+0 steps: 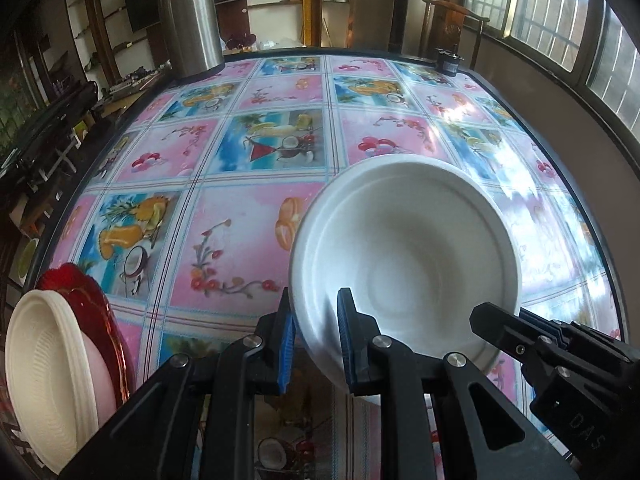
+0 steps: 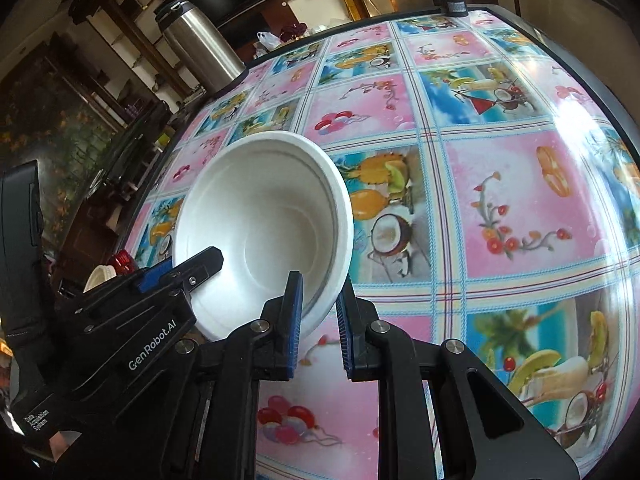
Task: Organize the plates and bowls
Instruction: 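Carry the white bowl over the bowl stack on the red plates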
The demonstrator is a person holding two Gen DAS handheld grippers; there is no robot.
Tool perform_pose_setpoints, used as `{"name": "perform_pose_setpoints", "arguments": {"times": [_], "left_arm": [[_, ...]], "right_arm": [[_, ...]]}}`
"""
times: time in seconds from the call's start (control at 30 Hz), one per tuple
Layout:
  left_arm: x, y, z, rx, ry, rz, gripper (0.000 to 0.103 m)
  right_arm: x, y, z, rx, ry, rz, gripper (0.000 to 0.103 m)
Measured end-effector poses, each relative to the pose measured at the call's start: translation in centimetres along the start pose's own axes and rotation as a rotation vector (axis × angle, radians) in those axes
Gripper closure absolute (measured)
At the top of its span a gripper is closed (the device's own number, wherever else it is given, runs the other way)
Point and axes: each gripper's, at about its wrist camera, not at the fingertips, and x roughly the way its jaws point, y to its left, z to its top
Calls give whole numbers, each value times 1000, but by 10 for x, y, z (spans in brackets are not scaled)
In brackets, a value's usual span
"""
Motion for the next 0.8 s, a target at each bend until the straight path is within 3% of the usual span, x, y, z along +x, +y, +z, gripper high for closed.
{"name": "perform_pose_setpoints", "arguments": {"times": [0.8], "left_arm": [[-28,35,-27,-46,-39,7,84]], "right_arm": [[-5,40,-20,-67,16,3,87]]}}
